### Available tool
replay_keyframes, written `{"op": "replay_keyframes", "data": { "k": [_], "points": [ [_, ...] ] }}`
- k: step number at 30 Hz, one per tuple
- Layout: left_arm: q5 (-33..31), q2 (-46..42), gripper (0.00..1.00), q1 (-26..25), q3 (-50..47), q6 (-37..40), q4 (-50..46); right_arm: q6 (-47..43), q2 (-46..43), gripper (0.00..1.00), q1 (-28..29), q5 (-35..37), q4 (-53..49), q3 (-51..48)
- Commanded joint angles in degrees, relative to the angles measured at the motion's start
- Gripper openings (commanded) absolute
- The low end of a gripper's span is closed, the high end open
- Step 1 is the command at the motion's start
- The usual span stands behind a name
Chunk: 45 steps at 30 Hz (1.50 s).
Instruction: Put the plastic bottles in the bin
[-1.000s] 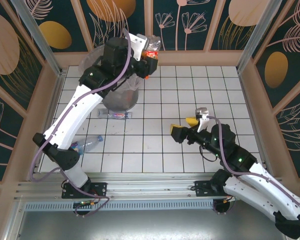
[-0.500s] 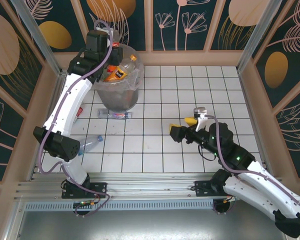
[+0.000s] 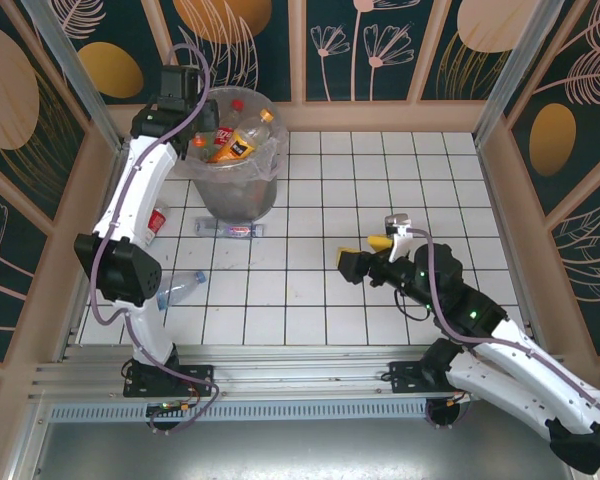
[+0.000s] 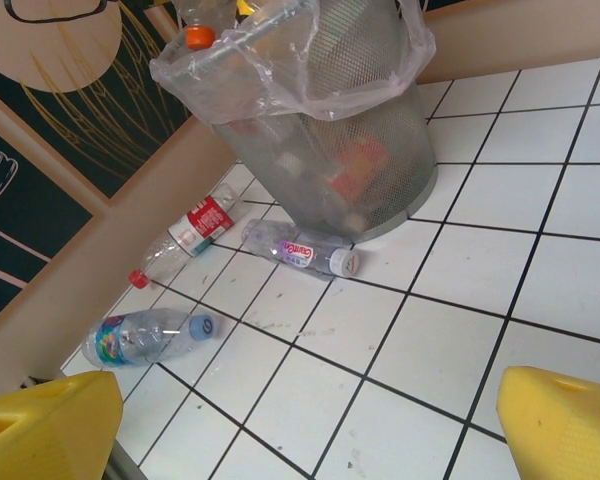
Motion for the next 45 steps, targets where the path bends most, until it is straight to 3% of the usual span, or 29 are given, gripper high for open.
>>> {"op": "replay_keyframes", "data": {
  "k": [1,10,18,23,32,36,39,45],
  "points": [
    [-0.84,2.15,0.57,0.49,1.40,-1.08,-1.69,0.68,0.42,0.97,0.43,0.40,1.58,1.00],
    [-3.28,2.54,0.64,0.56,1.23,-3.26,-1.87,0.99,0.46,0.97,0.43,0.45,0.84,0.94],
    [-3.19,0.60,0.80,0.50,1.82,-3.45,-2.35,0.63,1.15,0.97,0.42,0.45,0.91,1.24],
    [-2.47,-3.28,0.80,0.54,-0.66,-3.51,-1.66,0.36,2.27,0.97,0.43,0.45,1.40,1.31],
    [3.08,-21.89,0.85,0.50,-20.59,-3.05,5.22,-2.46,4.77,0.97,0.43,-3.93,2.82,2.26],
    [11.19,-31.01,0.98,0.50,-31.36,-2.16,9.06,-5.99,7.80,0.97,0.50,-11.49,4.48,3.05],
    [16.68,-37.58,0.99,0.51,-38.58,-2.68,12.45,-8.69,11.68,0.98,0.90,-17.52,6.62,3.59],
    [10.90,-44.19,0.99,0.50,-47.10,-9.27,9.54,-12.84,23.62,0.98,6.36,-14.52,7.68,8.23]
  ]
}}
